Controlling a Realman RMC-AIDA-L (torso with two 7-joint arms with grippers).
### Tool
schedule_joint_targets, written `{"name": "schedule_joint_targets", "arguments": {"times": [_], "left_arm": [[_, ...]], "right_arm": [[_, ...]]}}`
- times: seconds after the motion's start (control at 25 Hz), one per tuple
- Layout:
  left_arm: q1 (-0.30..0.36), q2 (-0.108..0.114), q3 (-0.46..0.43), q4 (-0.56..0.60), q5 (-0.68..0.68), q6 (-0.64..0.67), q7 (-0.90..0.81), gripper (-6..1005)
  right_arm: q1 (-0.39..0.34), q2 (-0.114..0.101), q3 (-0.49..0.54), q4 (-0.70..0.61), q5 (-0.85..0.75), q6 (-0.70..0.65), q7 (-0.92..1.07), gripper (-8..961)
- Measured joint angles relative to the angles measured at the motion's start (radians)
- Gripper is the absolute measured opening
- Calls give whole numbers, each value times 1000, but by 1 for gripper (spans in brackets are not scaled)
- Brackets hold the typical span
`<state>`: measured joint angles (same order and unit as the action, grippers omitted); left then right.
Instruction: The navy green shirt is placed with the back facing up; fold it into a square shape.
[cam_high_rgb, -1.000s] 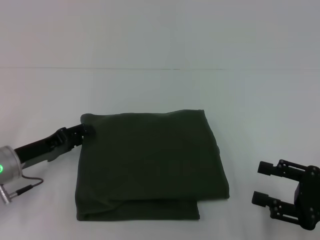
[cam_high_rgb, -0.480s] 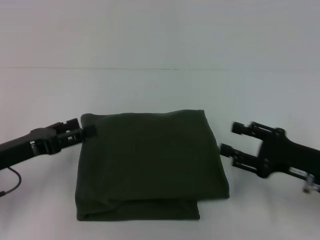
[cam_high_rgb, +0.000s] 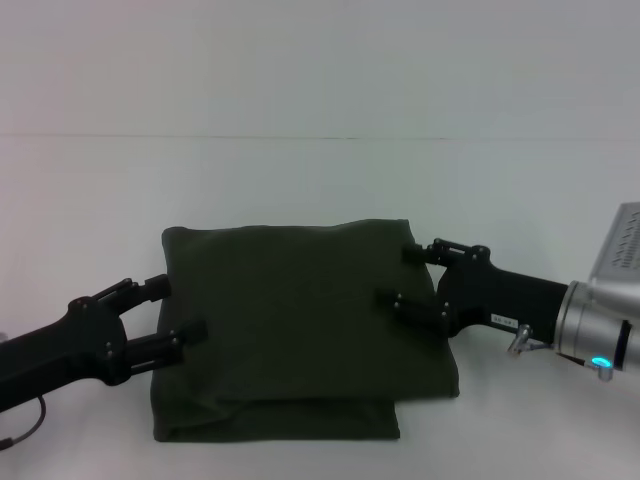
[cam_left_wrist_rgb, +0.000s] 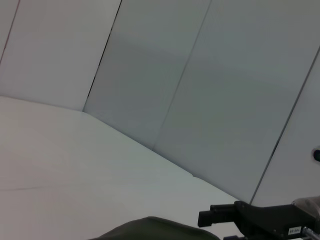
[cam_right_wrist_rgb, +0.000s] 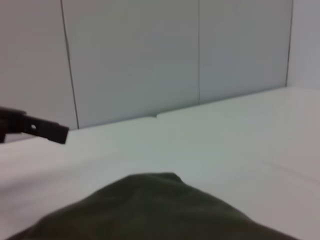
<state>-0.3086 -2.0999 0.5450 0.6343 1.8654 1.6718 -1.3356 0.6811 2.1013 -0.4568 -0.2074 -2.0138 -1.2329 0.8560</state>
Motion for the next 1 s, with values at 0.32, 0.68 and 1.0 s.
{"name": "schedule_joint_targets", "arguments": {"times": [0.32, 0.68, 1.0], "left_arm": [[17, -11, 4, -5, 17, 4, 38, 948], [9, -11, 7, -16, 46, 5, 40, 947], [9, -7, 18, -16, 84, 38, 122, 947]], "right_arm": [[-7, 0, -30, 61, 1, 154, -1, 714], [-30, -3, -24, 57, 7, 136, -1, 714], [-146, -10, -26, -53, 38, -178, -1, 713]]}}
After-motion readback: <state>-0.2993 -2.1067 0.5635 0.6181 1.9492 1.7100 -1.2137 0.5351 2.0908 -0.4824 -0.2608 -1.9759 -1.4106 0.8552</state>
